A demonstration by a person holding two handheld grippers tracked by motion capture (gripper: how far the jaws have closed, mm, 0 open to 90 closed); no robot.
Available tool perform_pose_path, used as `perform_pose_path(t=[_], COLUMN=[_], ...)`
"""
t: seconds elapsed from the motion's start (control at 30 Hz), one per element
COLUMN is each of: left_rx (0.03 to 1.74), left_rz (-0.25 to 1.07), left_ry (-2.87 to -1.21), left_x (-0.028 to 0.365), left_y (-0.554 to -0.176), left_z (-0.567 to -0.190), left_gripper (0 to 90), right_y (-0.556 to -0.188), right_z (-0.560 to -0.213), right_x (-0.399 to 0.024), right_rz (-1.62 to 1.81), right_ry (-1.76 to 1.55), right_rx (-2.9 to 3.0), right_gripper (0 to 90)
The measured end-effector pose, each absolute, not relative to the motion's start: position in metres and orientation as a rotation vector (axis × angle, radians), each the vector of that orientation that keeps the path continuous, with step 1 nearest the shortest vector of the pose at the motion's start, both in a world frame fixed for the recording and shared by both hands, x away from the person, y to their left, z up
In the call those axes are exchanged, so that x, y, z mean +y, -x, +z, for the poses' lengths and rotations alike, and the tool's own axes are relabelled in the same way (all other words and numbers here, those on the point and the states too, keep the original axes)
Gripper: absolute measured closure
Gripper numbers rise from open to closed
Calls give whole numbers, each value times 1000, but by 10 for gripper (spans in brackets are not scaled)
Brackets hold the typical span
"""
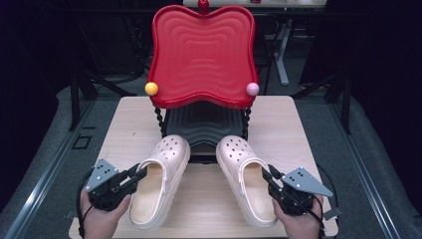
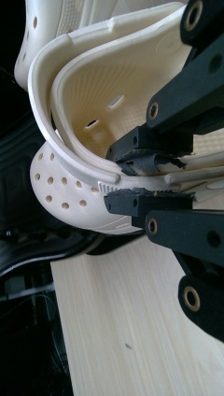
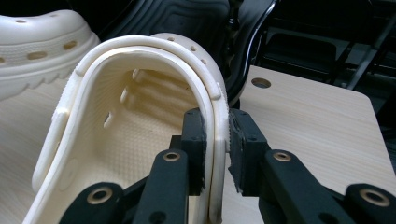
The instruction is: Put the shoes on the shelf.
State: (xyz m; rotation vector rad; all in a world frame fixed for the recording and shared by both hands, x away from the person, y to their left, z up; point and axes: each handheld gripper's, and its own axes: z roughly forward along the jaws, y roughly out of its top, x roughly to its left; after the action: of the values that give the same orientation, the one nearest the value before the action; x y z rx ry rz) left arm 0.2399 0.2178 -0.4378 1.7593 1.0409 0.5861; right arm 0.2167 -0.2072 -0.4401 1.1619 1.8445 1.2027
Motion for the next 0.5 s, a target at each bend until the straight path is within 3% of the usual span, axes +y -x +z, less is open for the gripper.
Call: perform_pose_path(t=[0.5], left_rx=[1029], left_rz=[573], left_ry=[-1777], left_x=[191], left_y=[-269], left_z=[-443], left_gripper=[762], right_y=[-252], right_z=[-440], right_x=[-184], right_rz=[1218], right_ry=[-1161], right_rx=[1865], right_gripper=[768])
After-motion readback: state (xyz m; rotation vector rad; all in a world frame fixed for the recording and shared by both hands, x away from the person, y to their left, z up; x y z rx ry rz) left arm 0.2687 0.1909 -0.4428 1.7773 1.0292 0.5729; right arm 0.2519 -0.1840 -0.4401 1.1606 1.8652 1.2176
